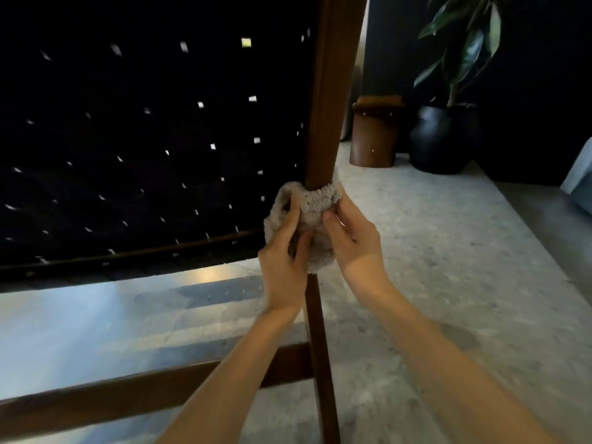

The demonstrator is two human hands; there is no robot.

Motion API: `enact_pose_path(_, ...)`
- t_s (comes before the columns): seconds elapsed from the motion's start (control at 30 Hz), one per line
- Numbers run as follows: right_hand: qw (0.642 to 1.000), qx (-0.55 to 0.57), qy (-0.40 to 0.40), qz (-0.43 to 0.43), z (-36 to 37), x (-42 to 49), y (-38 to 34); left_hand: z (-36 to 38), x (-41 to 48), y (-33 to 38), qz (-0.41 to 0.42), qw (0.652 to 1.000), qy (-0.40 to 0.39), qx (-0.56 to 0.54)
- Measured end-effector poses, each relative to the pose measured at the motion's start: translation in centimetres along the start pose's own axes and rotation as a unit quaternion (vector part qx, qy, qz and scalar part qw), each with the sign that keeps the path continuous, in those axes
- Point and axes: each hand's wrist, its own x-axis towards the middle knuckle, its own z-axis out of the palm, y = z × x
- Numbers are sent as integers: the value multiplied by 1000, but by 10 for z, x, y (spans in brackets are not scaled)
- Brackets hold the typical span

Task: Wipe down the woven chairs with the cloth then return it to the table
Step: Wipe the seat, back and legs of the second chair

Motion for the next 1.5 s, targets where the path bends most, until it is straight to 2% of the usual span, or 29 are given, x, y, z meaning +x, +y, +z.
enact_pose_path(0.17, 998, -41, 23, 38, 5, -1, 28, 4, -10, -21, 68, 992, 52, 89)
enact_pose_path(0.27, 998, -30, 12, 54, 1, -11, 38, 2, -18, -23, 59, 990, 61, 110)
enact_pose_path(0.33, 998, -25, -4, 59, -3, -19, 43, 1, -31, -23, 18, 993, 50, 104)
enact_pose_path(0.4, 997, -42, -16, 62, -3, -26, 48, -1, -47, -26, -56, 992, 38, 102)
enact_pose_path(0.47, 995, -57, -26, 78, -1, -31, 52, -6, -62, -33, -155, 976, 42, 144)
enact_pose_path(0.53, 992, -83, -32, 95, 4, -31, 55, -9, -66, -39, -204, 962, 59, 170)
enact_pose_path(0.63, 991, -103, -31, 85, 9, -20, 58, -5, -51, -37, -146, 973, 64, 168)
enact_pose_path(0.7, 991, -110, -34, 64, 11, -12, 61, 2, -39, -38, -136, 980, 64, 132)
enact_pose_path(0.87, 993, -104, -54, 31, 11, -8, 83, 18, -44, -49, -112, 993, 2, 31)
enact_pose_path(1.03, 992, -106, -66, 37, 13, -12, 103, 21, -47, -67, -84, 996, -4, 31)
enact_pose_path(1.23, 986, -157, -48, 39, 10, -13, 113, 14, -45, -78, -105, 992, -30, 59)
enact_pose_path(1.37, 983, -143, -44, 105, 6, -13, 115, 12, -50, -80, -112, 989, -41, 87)
enact_pose_path(1.5, 970, -97, -29, 223, 3, -16, 118, 6, -77, -78, -148, 981, -83, 95)
